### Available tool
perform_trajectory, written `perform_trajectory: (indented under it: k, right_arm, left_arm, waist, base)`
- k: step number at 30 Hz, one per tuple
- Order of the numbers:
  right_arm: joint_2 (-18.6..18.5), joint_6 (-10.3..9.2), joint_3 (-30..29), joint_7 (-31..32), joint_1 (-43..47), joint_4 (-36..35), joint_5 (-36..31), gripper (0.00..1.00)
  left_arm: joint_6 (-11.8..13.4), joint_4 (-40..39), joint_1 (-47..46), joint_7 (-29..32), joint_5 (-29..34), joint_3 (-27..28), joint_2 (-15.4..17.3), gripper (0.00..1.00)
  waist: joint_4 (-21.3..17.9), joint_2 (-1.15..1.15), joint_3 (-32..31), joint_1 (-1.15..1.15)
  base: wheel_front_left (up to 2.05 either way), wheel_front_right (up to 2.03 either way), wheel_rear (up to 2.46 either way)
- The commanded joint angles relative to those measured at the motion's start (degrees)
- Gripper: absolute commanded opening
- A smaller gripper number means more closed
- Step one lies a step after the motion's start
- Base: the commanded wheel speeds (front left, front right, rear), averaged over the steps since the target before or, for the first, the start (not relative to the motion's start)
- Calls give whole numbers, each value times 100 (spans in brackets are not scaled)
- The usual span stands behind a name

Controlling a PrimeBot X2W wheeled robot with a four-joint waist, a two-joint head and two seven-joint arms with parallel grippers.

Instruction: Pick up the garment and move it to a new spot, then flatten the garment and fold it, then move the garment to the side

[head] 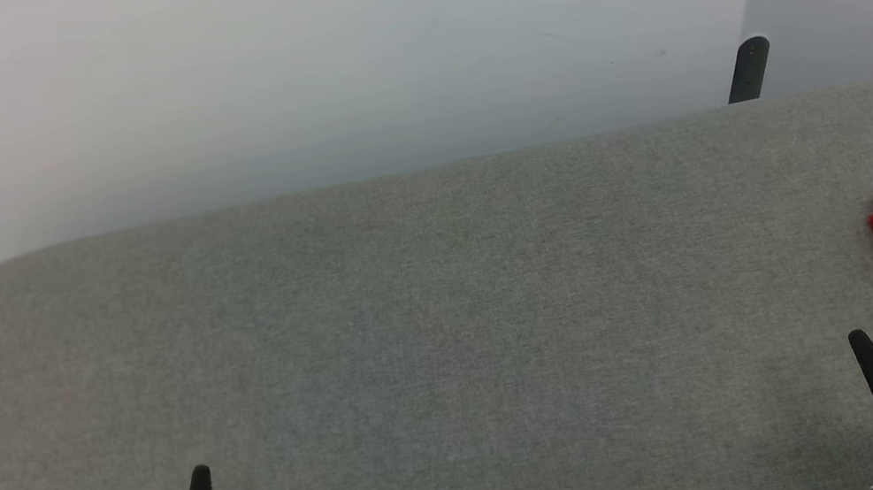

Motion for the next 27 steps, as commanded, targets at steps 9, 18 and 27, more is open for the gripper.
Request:
perform_trajectory:
  k: [9, 18, 27]
  right_arm:
    - [49, -2, -70, 141, -207, -52, 540, 0]
    - [88, -2, -112, 251, -271, -56, 975, 0]
    - [122, -2, -154, 353, -332, -62, 1364, 0]
  left_arm:
    - [-23, 1, -230, 140, -413, 33, -58, 0]
    - [-26, 29, -335, 249, -727, 43, -114, 0]
    - [-28, 58, -438, 358, -1020, 52, -174, 0]
  waist:
    - [13, 0, 43, 0]
    - [26, 0, 85, 0]
    - [38, 0, 127, 0]
  base:
    - [0, 0, 0]
    - [0, 0, 0]
    - [0, 0, 0]
